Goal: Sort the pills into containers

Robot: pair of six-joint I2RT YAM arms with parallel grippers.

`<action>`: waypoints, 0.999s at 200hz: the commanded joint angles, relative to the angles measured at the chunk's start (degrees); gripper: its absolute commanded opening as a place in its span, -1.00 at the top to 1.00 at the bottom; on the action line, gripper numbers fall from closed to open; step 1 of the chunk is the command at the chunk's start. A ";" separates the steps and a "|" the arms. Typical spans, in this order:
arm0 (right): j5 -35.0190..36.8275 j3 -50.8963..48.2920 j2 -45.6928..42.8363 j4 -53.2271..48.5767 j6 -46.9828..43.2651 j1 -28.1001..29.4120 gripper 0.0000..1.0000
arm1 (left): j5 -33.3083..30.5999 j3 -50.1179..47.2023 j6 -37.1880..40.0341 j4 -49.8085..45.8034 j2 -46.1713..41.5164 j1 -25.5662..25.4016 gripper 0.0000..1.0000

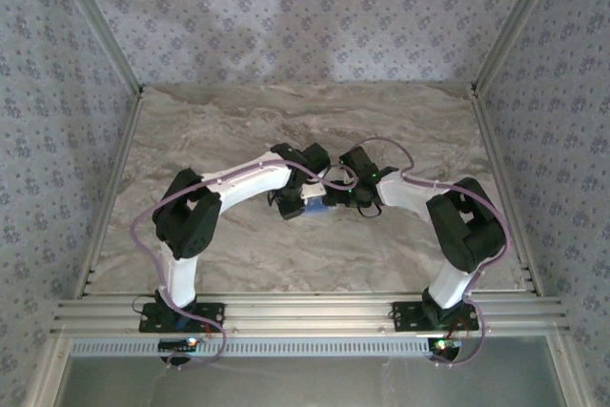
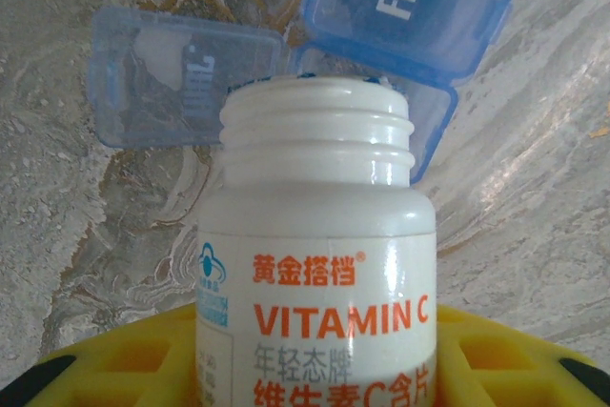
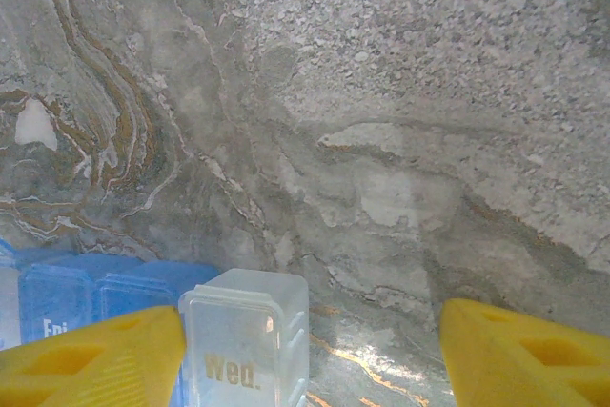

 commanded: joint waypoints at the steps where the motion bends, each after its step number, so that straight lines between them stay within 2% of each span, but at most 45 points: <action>1: -0.03 0.18 2.34 -3.11 0.54 0.82 -0.46 | -0.60 -0.79 1.23 -1.00 -0.85 -0.44 1.00; 37: -0.10 0.23 2.42 -2.99 0.57 0.72 -0.46 | -0.55 -0.66 1.47 -1.37 0.75 -0.66 1.00; 87: -0.20 -0.08 2.21 -2.93 0.55 0.71 -0.46 | -3.62 -0.52 2.11 -1.45 1.92 -1.85 1.00; 200: -2.38 0.44 -0.50 -4.27 0.76 -0.67 -0.46 | -1.59 -1.29 2.02 -1.27 1.07 -1.42 1.00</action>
